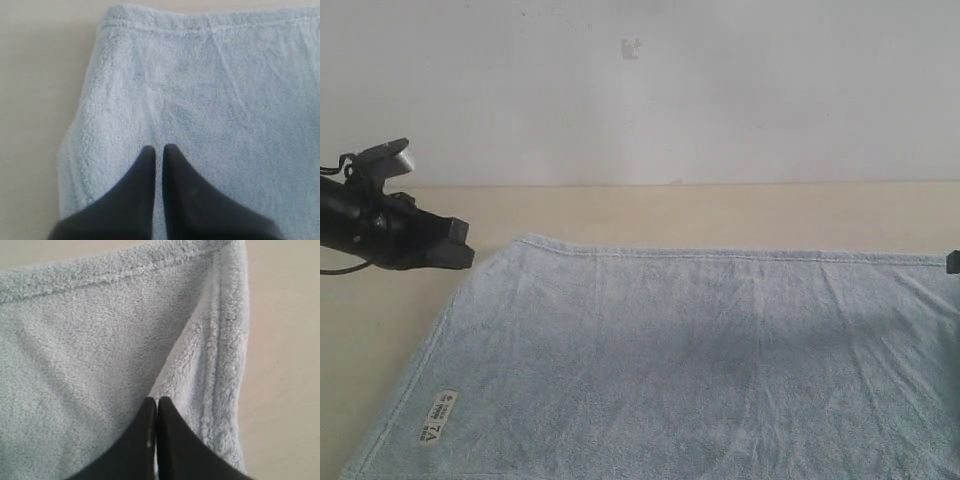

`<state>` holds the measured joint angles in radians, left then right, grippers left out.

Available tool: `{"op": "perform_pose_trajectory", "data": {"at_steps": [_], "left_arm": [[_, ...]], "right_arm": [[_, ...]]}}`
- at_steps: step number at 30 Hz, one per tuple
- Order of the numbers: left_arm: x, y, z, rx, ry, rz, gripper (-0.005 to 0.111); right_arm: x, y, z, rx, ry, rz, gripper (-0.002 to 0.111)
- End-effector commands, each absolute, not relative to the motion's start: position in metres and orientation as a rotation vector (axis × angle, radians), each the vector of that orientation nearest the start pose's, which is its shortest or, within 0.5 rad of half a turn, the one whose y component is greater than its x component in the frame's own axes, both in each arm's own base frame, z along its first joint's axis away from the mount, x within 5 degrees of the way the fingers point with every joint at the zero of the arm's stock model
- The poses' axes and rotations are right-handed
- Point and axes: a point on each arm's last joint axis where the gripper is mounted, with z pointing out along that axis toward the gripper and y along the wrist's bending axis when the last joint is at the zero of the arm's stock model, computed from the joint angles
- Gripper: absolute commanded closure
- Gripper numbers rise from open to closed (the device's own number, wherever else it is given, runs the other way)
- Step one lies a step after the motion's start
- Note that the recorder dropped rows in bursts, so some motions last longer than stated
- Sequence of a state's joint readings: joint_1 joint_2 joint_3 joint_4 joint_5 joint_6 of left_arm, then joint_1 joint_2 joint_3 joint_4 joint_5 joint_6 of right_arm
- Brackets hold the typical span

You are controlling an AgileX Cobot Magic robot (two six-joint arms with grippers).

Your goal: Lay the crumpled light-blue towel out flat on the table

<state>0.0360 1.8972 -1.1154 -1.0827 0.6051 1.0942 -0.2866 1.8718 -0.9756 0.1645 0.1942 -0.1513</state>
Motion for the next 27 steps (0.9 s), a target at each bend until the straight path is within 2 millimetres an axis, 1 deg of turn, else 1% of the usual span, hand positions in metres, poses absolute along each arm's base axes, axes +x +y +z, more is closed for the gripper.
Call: {"op": "perform_pose_trajectory", "data": {"at_steps": [1, 4, 5, 8, 10, 13, 15, 17, 18, 19, 20, 21, 22, 24, 26, 27], "left_arm": [[0.375, -0.031, 0.190, 0.242, 2.424, -0.588, 0.103], [0.377, -0.029, 0.192, 0.230, 2.408, -0.555, 0.103], [0.378, -0.028, 0.190, 0.224, 2.411, -0.547, 0.103], [0.380, -0.029, 0.178, 0.208, 2.439, -0.568, 0.103], [0.381, -0.029, 0.169, 0.221, 2.460, -0.568, 0.103], [0.383, -0.029, 0.157, 0.247, 2.474, -0.570, 0.103], [0.383, -0.029, 0.153, 0.244, 2.482, -0.571, 0.103], [0.383, -0.029, 0.153, 0.244, 2.485, -0.572, 0.103], [0.383, -0.029, 0.154, 0.246, 2.483, -0.574, 0.103], [0.383, -0.029, 0.154, 0.246, 2.481, -0.574, 0.103], [0.383, -0.029, 0.156, 0.247, 2.477, -0.573, 0.103], [0.383, -0.029, 0.156, 0.246, 2.477, -0.570, 0.103], [0.383, -0.028, 0.156, 0.244, 2.476, -0.566, 0.103], [0.384, -0.027, 0.155, 0.267, 2.467, -0.523, 0.103], [0.385, -0.026, 0.156, 0.270, 2.460, -0.519, 0.103], [0.386, -0.027, 0.157, 0.241, 2.452, -0.541, 0.100]], "right_arm": [[0.348, -0.102, 0.144, 0.373, 2.482, -0.085, 0.109], [0.350, -0.103, 0.135, 0.376, 2.494, -0.086, 0.109], [0.350, -0.103, 0.129, 0.373, 2.509, -0.086, 0.109], [0.351, -0.103, 0.115, 0.332, 2.553, -0.094, 0.109], [0.351, -0.103, 0.109, 0.314, 2.564, -0.100, 0.109], [0.352, -0.104, 0.106, 0.294, 2.567, -0.110, 0.109], [0.350, -0.108, 0.104, 0.309, 2.571, -0.113, 0.109], [0.347, -0.119, 0.100, 0.345, 2.577, -0.124, 0.109], [0.340, -0.135, 0.095, 0.408, 2.587, -0.135, 0.109], [0.335, -0.145, 0.092, 0.451, 2.595, -0.142, 0.109], [0.325, -0.164, 0.084, 0.534, 2.612, -0.150, 0.109], [0.319, -0.173, 0.082, 0.575, 2.611, -0.157, 0.109], [0.311, -0.188, 0.080, 0.637, 2.600, -0.170, 0.109], [0.310, -0.195, 0.083, 0.655, 2.567, -0.192, 0.109], [0.313, -0.192, 0.090, 0.662, 2.532, -0.193, 0.109], [0.318, -0.187, 0.094, 0.634, 2.518, -0.195, 0.109]]}}
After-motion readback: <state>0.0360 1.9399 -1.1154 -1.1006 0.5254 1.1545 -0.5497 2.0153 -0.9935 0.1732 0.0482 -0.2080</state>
